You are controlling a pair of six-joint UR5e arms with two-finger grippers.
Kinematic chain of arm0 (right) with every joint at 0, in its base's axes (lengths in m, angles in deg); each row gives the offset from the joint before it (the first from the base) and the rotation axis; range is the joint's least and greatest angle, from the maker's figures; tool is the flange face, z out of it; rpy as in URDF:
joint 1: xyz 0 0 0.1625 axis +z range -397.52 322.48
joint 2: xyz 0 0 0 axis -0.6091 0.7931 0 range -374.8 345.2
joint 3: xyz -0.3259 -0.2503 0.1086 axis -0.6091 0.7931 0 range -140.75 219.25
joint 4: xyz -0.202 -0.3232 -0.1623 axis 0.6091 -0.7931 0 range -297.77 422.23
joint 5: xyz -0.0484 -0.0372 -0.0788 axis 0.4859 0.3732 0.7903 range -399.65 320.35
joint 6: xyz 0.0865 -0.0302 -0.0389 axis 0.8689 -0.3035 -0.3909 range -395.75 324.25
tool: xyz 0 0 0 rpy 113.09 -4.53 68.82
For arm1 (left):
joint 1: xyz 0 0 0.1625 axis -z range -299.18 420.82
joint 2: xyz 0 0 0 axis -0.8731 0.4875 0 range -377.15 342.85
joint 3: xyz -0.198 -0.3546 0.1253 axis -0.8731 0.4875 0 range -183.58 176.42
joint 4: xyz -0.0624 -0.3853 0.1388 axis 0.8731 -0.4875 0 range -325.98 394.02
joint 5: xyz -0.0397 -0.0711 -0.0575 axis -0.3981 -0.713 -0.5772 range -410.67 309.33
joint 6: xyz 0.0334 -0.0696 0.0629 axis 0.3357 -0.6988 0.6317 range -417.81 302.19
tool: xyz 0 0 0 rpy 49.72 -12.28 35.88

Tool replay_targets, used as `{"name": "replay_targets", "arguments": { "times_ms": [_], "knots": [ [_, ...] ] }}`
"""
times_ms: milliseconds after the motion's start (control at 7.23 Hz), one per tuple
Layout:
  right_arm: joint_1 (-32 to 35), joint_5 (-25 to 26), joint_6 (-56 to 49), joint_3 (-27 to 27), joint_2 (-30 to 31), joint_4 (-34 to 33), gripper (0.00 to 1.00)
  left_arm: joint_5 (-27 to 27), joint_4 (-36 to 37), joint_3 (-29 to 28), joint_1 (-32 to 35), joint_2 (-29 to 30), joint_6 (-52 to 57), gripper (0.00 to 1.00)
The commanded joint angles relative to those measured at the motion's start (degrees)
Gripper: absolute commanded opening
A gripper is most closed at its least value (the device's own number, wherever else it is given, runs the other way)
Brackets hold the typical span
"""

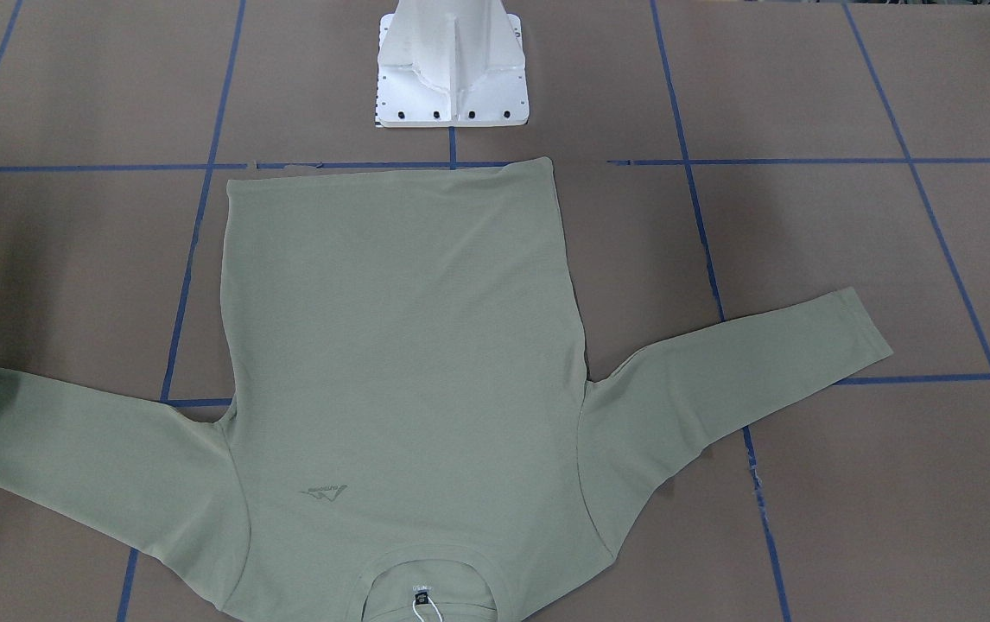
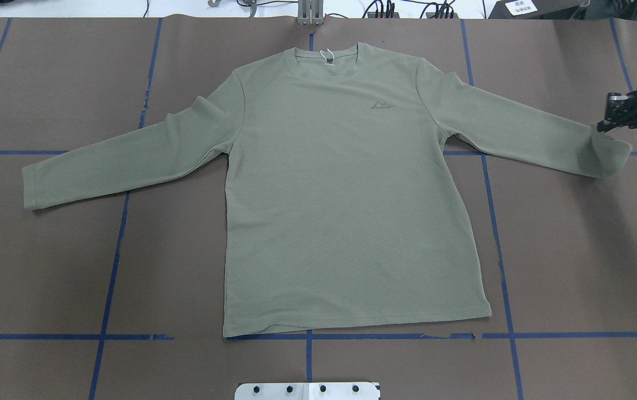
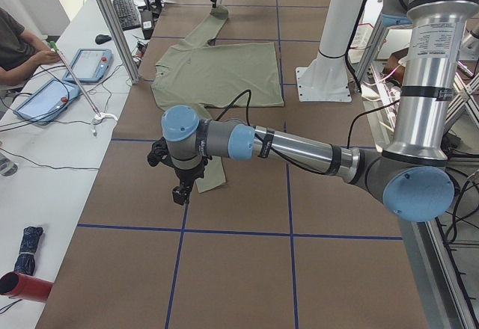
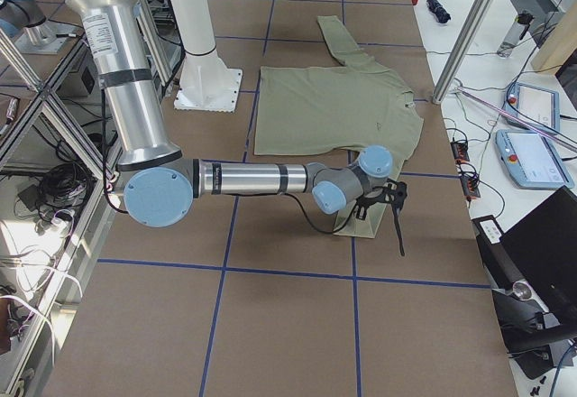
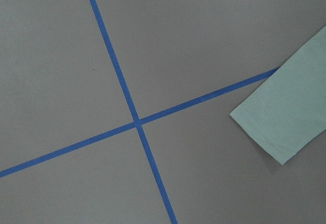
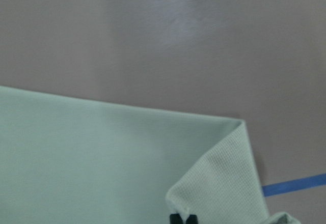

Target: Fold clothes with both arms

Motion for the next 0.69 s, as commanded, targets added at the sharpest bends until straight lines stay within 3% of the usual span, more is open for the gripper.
{"name": "replay_targets", "arguments": {
  "times_ms": [0, 138, 277, 415, 553],
  "knots": [
    [-9.59, 1.62, 22.25, -5.16, -9.31, -0.39, 0.0, 0.0, -0.07, 0.49, 0.0, 0.0, 0.0, 1.0],
    [-13.72, 5.29, 30.1, -4.82, -16.77, -3.53, 0.0, 0.0, -0.07, 0.75, 0.0, 0.0, 0.0, 1.0],
    [-18.64, 10.72, 34.44, -4.21, -25.9, -11.31, 0.0, -0.09, -0.07, 0.84, 0.0, -0.09, 0.0, 1.0],
    [-23.82, 20.17, 37.53, 0.67, -35.99, -15.65, 0.0, -0.09, -0.07, 1.19, 0.0, -0.17, 0.0, 1.0],
    [-27.26, 23.74, 39.39, 10.29, -45.75, -14.91, 0.0, -0.17, -0.07, 1.28, 0.0, -0.17, 0.0, 1.0]
  ]
}}
